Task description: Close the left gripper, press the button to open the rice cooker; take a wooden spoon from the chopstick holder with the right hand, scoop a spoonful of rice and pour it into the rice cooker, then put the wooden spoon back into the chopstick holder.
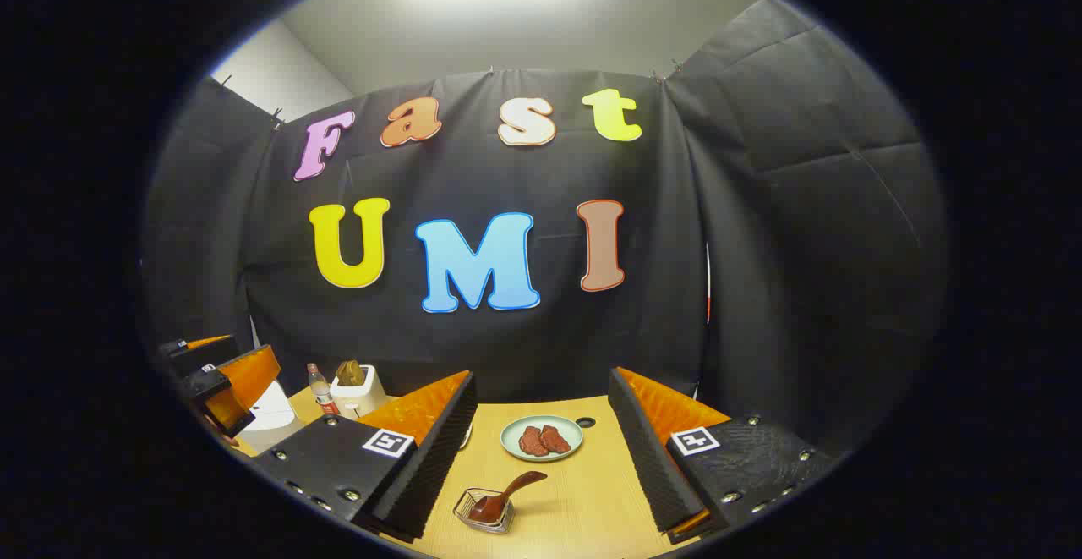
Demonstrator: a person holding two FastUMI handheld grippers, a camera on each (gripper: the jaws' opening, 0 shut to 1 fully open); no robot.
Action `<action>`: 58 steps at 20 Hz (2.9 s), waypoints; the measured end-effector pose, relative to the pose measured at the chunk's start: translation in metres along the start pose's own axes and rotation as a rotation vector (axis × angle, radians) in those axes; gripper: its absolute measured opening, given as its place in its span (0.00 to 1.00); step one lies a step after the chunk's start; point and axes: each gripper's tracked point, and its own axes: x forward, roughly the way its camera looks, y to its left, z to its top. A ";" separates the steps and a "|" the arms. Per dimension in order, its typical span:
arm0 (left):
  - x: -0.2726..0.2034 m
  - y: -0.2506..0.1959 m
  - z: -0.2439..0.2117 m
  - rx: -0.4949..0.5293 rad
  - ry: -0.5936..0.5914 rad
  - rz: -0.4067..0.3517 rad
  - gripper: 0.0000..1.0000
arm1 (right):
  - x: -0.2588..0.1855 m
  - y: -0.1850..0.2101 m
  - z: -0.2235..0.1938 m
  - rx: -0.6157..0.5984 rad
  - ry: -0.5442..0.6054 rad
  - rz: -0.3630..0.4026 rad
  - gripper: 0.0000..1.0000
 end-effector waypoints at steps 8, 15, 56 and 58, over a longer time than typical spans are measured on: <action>0.001 0.025 0.004 0.005 -0.009 -0.006 1.00 | -0.001 0.015 0.005 -0.013 -0.018 -0.017 0.95; 0.003 0.035 0.002 0.039 -0.007 0.014 1.00 | 0.006 0.025 0.002 -0.007 -0.016 -0.006 0.95; 0.091 0.373 -0.230 -0.157 0.595 0.460 0.09 | 0.036 0.053 -0.051 -0.049 0.117 -0.017 0.95; 0.090 0.378 -0.173 -0.064 0.451 0.500 0.09 | 0.037 0.056 -0.049 -0.052 0.111 -0.003 0.95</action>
